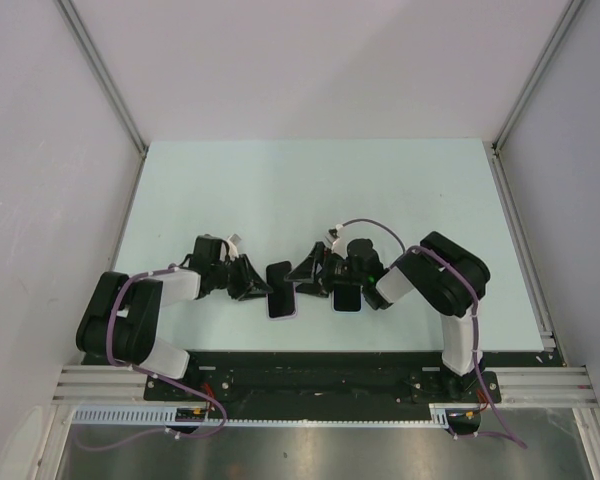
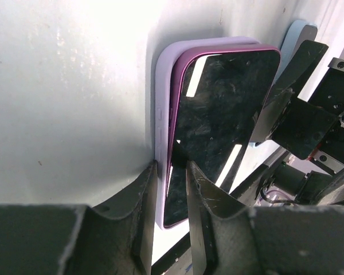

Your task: Put the phone into the phone case

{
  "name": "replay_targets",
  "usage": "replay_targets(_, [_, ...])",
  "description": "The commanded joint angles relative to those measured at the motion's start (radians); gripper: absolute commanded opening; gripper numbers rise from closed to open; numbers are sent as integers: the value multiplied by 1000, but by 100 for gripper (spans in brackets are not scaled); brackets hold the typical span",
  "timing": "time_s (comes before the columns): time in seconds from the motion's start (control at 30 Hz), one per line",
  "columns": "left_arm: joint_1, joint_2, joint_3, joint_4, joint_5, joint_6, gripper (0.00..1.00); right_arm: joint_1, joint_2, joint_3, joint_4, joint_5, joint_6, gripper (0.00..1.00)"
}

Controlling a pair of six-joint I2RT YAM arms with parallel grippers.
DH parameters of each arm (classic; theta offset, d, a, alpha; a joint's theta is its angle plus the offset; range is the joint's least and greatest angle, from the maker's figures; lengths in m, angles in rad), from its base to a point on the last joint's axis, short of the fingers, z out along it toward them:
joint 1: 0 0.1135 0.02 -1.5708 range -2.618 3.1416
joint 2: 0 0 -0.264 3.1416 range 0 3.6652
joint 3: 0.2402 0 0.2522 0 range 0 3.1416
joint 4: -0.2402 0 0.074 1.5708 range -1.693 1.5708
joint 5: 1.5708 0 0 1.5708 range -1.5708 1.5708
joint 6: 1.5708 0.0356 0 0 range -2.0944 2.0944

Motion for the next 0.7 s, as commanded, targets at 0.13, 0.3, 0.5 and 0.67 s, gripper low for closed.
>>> replay_targets(0.13, [-50,55,-32,25,175,-47,29,43,45,44,297,-40,89,79])
replay_targets(0.3, [-50,64,-31,30,178,-50,29,39,64,44,305,-48,100,77])
replay_targets(0.5, [-48,64,-28,22,171,-42,30,37,67,38,265,-49,74,71])
replay_targets(0.67, [-47,63,-20,-1,151,-31,32,31,30,24,192,-34,28,65])
